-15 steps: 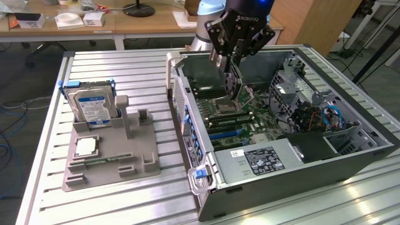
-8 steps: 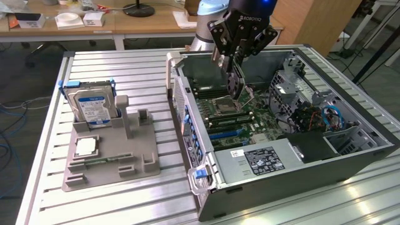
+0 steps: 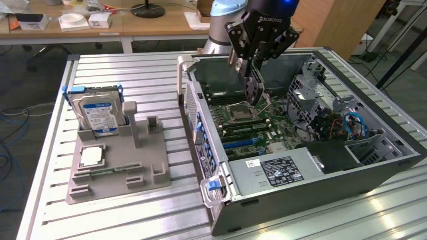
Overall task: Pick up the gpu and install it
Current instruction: 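Pick up the gpu and move the gpu toward the slot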
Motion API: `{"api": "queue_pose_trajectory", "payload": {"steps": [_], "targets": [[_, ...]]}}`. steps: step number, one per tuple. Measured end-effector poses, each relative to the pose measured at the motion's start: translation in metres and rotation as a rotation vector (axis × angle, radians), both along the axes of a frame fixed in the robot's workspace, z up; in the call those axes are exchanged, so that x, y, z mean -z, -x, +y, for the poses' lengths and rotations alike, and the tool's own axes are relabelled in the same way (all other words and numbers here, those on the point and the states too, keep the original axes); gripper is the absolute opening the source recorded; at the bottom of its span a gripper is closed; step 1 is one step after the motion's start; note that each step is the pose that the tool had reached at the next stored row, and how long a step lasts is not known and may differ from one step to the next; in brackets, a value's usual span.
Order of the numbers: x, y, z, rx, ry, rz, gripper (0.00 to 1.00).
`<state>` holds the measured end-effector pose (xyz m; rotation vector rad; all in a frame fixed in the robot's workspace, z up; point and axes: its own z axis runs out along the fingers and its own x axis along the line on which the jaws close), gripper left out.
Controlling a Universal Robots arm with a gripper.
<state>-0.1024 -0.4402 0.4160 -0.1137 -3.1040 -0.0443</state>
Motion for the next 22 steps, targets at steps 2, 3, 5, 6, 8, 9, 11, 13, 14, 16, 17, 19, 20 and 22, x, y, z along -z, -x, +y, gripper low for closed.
{"api": "queue_pose_trajectory", "payload": {"steps": [2, 3, 5, 6, 8, 9, 11, 13, 14, 16, 17, 19, 20, 22], "targets": [[0.0, -0.001, 0.0, 0.0, 0.0, 0.0, 0.26], [0.0, -0.002, 0.0, 0.0, 0.0, 0.0, 0.26], [0.0, -0.004, 0.0, 0.0, 0.0, 0.0, 0.26], [0.0, -0.004, 0.0, 0.0, 0.0, 0.0, 0.26], [0.0, -0.006, 0.0, 0.0, 0.0, 0.0, 0.26], [0.0, -0.006, 0.0, 0.0, -0.0001, 0.0, 0.26], [0.0, -0.008, 0.0, 0.0, 0.0, 0.0, 0.26], [0.0, -0.009, 0.0, 0.0, 0.0, 0.0, 0.26], [0.0, -0.01, 0.0, 0.0, -0.0001, 0.0, 0.26], [0.0, -0.011, 0.0, 0.0, 0.0, 0.0, 0.26], [0.0, -0.012, 0.0, 0.0, 0.0, 0.0001, 0.26], [0.0, -0.013, 0.0, 0.0, 0.0, 0.0, 0.26], [0.0, -0.014, 0.0, 0.0, 0.0, 0.0, 0.26], [0.0, -0.015, 0.0, 0.0, 0.0, 0.0, 0.26]]}}
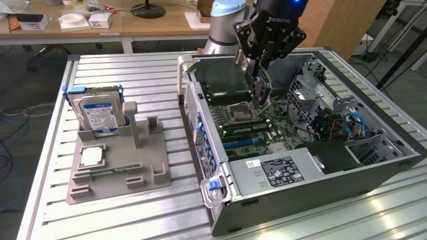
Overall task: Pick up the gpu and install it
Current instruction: 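Pick up the gpu and move the gpu toward the slot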
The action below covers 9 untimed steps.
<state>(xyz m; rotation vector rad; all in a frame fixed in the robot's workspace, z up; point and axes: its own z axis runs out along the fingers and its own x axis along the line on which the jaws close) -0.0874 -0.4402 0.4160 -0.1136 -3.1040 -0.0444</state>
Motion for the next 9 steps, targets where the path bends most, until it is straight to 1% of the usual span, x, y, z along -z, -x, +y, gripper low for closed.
{"api": "queue_pose_trajectory", "payload": {"steps": [9], "targets": [[0.0, -0.0063, 0.0, 0.0, 0.0, 0.0, 0.26]]}}
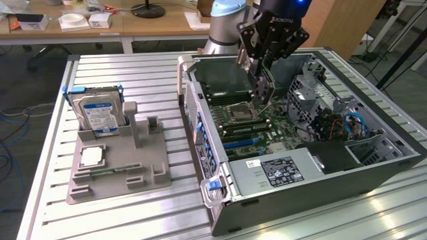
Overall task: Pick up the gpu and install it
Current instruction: 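Pick up the gpu and move the gpu toward the slot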
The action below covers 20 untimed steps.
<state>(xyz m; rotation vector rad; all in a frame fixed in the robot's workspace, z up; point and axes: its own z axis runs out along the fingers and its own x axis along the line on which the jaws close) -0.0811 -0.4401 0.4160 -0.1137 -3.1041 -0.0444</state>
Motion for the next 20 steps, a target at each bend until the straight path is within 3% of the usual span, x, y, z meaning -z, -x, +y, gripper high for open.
{"api": "queue_pose_trajectory", "payload": {"steps": [20], "targets": [[0.0, -0.016, 0.0, 0.0, 0.0, 0.0, 0.26]]}}
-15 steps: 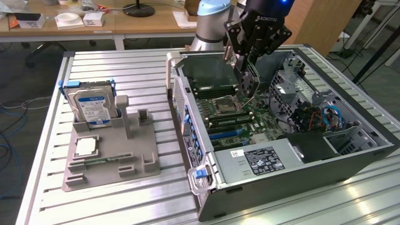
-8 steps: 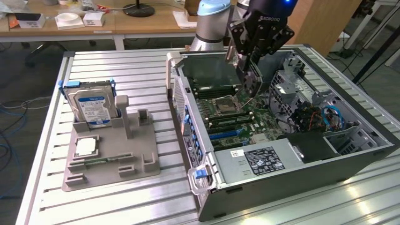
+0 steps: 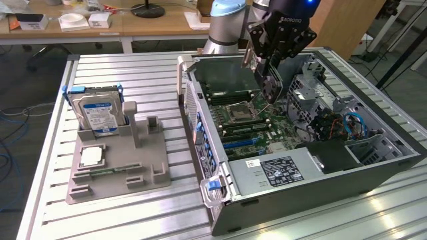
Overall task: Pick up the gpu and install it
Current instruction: 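Pick up the gpu and move the gpu toward the slot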
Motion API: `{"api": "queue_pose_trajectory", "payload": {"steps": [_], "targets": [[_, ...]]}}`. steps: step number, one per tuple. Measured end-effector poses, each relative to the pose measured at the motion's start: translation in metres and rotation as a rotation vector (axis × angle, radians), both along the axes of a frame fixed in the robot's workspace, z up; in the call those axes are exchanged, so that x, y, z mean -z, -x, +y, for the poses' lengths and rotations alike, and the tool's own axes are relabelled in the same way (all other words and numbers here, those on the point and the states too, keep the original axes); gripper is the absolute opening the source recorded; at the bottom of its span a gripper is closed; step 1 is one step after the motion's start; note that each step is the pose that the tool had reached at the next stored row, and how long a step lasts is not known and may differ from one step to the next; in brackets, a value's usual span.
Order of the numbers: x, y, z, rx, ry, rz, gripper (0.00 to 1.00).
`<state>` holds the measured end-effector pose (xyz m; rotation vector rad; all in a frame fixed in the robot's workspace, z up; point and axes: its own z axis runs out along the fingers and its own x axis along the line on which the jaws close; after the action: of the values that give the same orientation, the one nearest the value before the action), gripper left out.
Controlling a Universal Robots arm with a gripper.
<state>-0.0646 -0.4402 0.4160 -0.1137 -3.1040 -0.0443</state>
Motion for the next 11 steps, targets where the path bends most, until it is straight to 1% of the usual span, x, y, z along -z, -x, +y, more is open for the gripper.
{"api": "queue_pose_trajectory", "payload": {"steps": [11], "targets": [[0.0, -0.0088, 0.0, 0.0, 0.0, 0.0, 0.26]]}}
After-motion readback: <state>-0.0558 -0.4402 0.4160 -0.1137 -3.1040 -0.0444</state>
